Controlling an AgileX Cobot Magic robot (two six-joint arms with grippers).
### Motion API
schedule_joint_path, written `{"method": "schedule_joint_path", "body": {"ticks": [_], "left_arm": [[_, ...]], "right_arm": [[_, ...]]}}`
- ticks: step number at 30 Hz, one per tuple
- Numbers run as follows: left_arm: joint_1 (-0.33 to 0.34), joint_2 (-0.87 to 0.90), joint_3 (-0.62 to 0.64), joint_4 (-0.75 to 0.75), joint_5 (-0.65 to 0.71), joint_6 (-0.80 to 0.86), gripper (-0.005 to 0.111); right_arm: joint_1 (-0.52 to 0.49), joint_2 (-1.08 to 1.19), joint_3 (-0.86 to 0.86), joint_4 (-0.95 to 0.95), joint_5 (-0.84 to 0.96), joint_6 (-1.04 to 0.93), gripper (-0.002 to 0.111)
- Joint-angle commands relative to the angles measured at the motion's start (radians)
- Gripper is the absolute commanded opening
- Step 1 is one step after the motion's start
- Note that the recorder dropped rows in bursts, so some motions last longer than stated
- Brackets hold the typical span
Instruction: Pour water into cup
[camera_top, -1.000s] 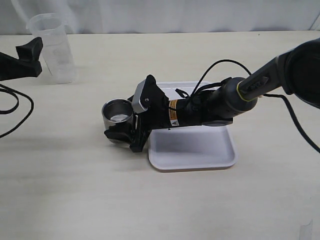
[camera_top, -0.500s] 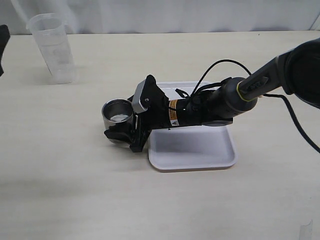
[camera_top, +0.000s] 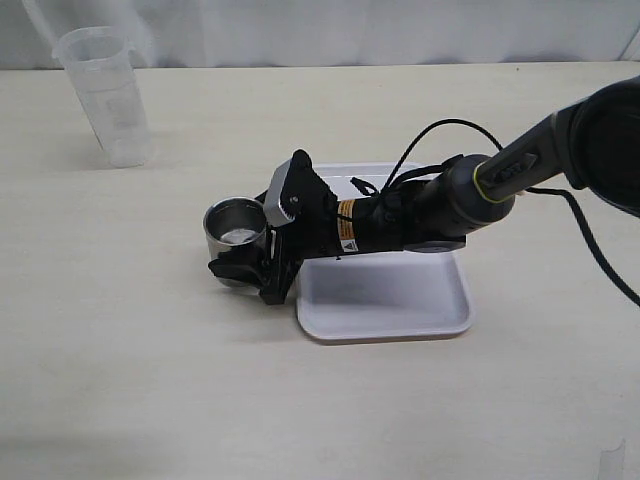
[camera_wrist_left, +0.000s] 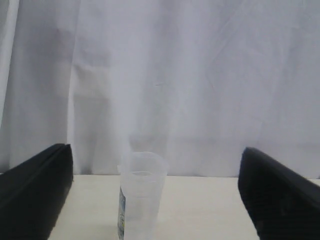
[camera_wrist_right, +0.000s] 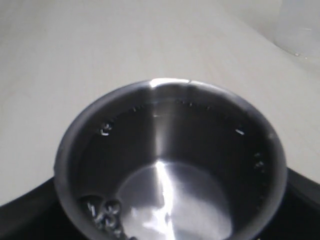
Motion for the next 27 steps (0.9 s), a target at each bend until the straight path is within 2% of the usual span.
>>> {"method": "schedule_joint_path", "body": {"ticks": [1,5,10,17,27], "left_arm": [[0.003,-0.005,0.008,-0.002,0.001,-0.005,0.084],[0.003,-0.011,0.022,-0.012,0.002,0.007,0.084],[0.003,-0.096,0.036,-0.229,0.084,0.286,0.084],[0.003,-0.281,0.038,-0.161,0.31,0.313,0.084],[0.003,-0.494,0.151,-0.149,0.304,0.348,0.084]], "right_arm": [[0.001,-0.011,0.0,-0.002,0.004,0.008,0.004],[0.001,-0.011,0.0,-0.002,0.004,0.008,0.004],[0.001,-0.011,0.0,-0.002,0.004,0.008,0.004],[0.001,-0.011,0.0,-0.002,0.004,0.008,0.004],[0.001,-0.011,0.0,-0.002,0.004,0.008,0.004]]}}
